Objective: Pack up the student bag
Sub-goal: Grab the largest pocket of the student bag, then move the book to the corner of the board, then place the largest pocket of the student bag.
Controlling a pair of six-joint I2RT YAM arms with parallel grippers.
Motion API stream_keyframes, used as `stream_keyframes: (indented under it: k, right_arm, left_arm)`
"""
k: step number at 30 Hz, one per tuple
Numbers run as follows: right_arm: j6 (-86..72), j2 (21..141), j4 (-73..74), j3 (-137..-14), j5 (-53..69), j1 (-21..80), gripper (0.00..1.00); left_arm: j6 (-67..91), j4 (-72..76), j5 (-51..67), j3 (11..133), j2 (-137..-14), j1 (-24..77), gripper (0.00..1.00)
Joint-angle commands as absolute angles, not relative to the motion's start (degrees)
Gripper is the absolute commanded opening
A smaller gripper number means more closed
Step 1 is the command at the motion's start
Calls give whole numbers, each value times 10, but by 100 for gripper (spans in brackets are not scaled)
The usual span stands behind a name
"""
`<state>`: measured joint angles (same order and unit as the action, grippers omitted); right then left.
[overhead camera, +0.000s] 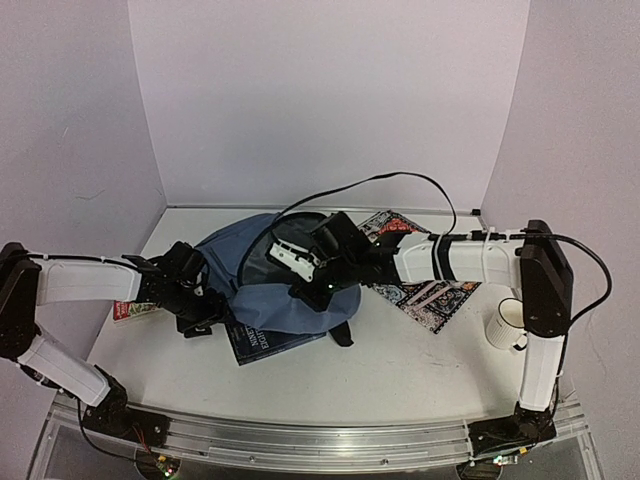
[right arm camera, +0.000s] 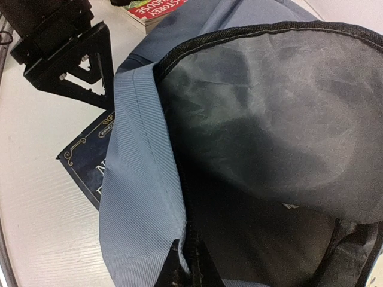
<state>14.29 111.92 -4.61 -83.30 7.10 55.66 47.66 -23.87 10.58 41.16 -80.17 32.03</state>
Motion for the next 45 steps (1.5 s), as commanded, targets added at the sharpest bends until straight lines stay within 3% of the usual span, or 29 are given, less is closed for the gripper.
stream_keyframes:
  k: [1, 7, 15, 23, 31, 37, 39, 45]
  right_arm:
    - [144, 1085, -28, -885, 63, 551, 0]
    - [141, 1083, -29, -918, 51, 551, 0]
    - [131, 1089, -35, -930, 36, 551, 0]
    - [129, 1088, -58, -941, 18, 550, 0]
    - [123, 1117, -66, -959, 29, 550, 0]
    - [104, 1160, -68, -960, 55, 551, 1]
    - [88, 1162, -66, -955, 68, 551, 18]
    - [56, 1093, -58, -886, 67, 545, 57]
  left_arm:
    - [491, -181, 106, 408, -822, 317, 69]
    - [504, -130, 94, 406, -870, 317, 59]
    - [478, -142, 97, 393, -939, 331, 36]
    - [475, -251, 41, 373, -973, 458, 19]
    - [478, -309, -15, 385, -922, 604, 14]
    - [435, -320, -49, 416, -904, 641, 13]
    - [436, -331, -61, 417, -893, 641, 16]
    - [476, -333, -86, 439, -807, 637, 40]
